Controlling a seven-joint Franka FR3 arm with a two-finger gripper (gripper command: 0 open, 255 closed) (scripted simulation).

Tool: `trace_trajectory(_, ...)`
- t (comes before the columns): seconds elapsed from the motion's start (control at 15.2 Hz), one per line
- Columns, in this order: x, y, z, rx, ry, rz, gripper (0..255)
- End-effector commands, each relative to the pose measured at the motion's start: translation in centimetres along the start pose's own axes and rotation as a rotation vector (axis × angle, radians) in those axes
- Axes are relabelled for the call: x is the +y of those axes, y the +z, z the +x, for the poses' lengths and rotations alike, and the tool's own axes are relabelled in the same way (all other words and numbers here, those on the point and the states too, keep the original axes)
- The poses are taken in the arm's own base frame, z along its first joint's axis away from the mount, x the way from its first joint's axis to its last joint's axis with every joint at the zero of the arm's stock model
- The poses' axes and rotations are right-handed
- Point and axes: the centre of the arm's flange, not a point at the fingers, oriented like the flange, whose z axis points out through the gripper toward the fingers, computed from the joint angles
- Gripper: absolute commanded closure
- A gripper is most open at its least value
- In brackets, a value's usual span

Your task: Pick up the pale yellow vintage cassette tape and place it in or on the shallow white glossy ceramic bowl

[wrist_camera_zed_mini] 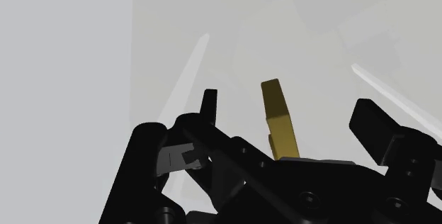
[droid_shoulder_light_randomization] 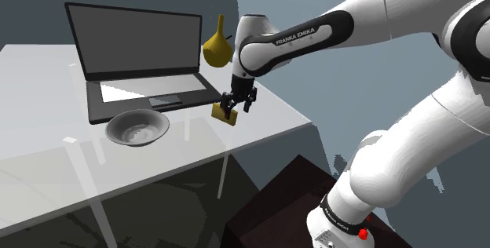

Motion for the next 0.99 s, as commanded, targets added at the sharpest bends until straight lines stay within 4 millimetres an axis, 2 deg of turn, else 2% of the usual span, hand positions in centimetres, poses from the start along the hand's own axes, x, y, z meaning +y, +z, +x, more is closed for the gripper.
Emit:
trace_trajectory(0.0, 0.01, 0.76, 0.0, 0.0, 0.0, 0.0, 0)
trace_trajectory(0.53, 0.01, 0.75, 0.01, 0.0, 0.0, 0.0, 0)
trace_trajectory(0.59, 0.01, 0.75, 0.01, 0.0, 0.0, 0.0, 255)
trace_trajectory(0.92, 0.0, 0.75, 0.01, 0.0, 0.0, 0.0, 255)
